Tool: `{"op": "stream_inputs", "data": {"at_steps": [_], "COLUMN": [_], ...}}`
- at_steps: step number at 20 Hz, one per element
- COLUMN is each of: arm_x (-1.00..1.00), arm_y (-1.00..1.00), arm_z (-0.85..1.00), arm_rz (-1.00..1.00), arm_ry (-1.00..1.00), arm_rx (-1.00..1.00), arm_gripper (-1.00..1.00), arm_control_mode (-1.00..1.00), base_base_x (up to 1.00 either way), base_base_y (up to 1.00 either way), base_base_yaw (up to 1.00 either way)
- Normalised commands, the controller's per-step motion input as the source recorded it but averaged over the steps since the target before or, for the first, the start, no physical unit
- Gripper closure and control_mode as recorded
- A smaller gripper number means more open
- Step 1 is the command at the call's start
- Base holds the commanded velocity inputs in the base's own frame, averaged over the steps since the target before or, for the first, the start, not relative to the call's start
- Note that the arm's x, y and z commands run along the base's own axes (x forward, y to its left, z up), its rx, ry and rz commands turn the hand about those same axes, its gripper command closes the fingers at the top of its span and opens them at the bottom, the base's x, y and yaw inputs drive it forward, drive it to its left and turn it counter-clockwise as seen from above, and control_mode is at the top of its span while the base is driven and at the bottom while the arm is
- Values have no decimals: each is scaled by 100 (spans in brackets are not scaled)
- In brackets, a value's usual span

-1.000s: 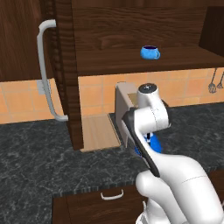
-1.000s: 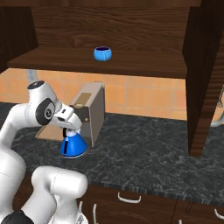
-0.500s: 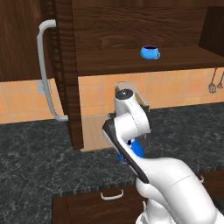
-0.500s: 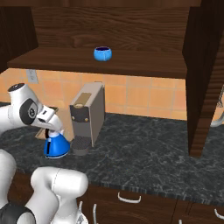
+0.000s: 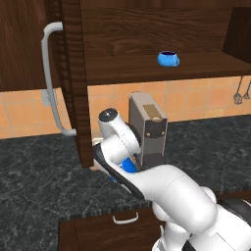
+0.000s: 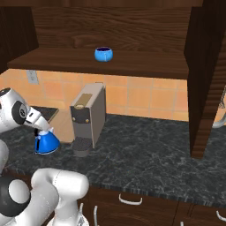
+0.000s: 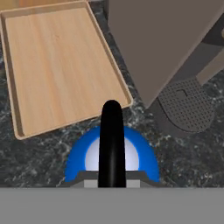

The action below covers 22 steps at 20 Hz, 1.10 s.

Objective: Pick the kettle from the counter and place it on the tray. Then pick the mug from the cabinet and place it on the tray. Then close the cabinet doors.

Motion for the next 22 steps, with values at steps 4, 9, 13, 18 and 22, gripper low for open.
{"op": "stream_inputs", "data": {"at_steps": [4,9,13,18,22], "arm_x": [79,77,68,69,74], "arm_y": [44,13,3,14,18], "arm_z": [-3,0,0,-4,-2], "arm_rz": [-2,0,0,-5,-12], "arm_ry": [-15,-20,-17,-10,0], "arm_rx": [0,2,1,0,0], "arm_gripper": [100,100,100,100,100], "arm_control_mode": [-100,-100,-100,-100,-100], "base_base_x": [0,0,0,0,0], "base_base_y": [0,0,0,0,0], "base_base_yaw": [0,0,0,0,0]}}
